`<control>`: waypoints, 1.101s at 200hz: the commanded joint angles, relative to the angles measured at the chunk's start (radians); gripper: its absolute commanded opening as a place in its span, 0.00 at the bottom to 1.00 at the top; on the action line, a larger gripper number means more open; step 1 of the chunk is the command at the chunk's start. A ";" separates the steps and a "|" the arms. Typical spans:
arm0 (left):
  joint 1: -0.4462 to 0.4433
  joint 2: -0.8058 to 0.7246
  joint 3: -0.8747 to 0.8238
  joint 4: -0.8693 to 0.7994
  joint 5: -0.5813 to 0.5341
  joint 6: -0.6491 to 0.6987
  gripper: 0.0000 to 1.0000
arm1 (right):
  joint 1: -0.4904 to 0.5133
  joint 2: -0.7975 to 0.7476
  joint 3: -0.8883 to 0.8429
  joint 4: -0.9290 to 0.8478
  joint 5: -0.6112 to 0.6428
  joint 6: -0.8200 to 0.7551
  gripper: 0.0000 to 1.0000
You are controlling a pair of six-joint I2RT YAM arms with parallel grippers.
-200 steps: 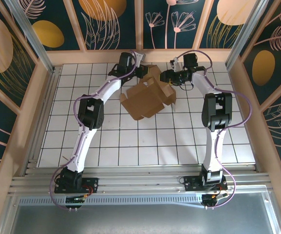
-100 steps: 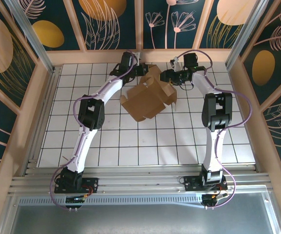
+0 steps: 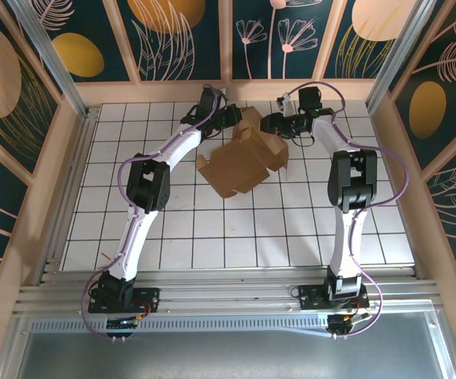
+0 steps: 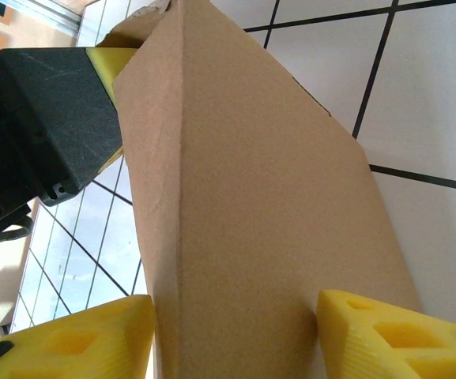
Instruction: Fold the paper box
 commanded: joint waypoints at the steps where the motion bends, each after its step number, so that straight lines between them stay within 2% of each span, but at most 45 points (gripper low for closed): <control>1: -0.075 -0.091 -0.020 0.110 0.222 0.041 0.16 | 0.024 0.020 -0.040 -0.013 0.028 0.000 0.57; 23: -0.075 -0.122 -0.072 0.116 0.304 0.125 0.26 | 0.023 0.018 -0.043 -0.012 0.031 -0.002 0.57; 61: -0.073 -0.206 -0.185 0.077 0.302 0.314 0.35 | 0.022 0.024 -0.045 -0.012 0.034 -0.001 0.57; 98: -0.012 -0.177 -0.106 -0.034 0.298 0.284 0.53 | 0.019 0.022 -0.040 -0.014 0.039 0.001 0.57; 115: 0.021 -0.210 -0.151 -0.039 0.260 0.321 0.61 | 0.019 0.021 -0.040 -0.017 0.037 0.000 0.57; 147: 0.051 -0.363 -0.372 0.093 0.215 0.368 0.64 | 0.017 0.019 -0.039 -0.026 0.043 -0.009 0.57; 176: 0.058 -0.495 -0.562 0.157 0.073 0.402 0.63 | 0.017 0.022 -0.037 -0.020 0.038 -0.003 0.57; 193: 0.059 -0.542 -0.656 0.156 -0.002 0.399 0.59 | 0.016 0.024 -0.037 -0.020 0.036 -0.001 0.57; 220: 0.080 -0.527 -0.721 0.102 -0.079 0.361 0.58 | 0.018 0.023 -0.040 -0.021 0.036 -0.008 0.57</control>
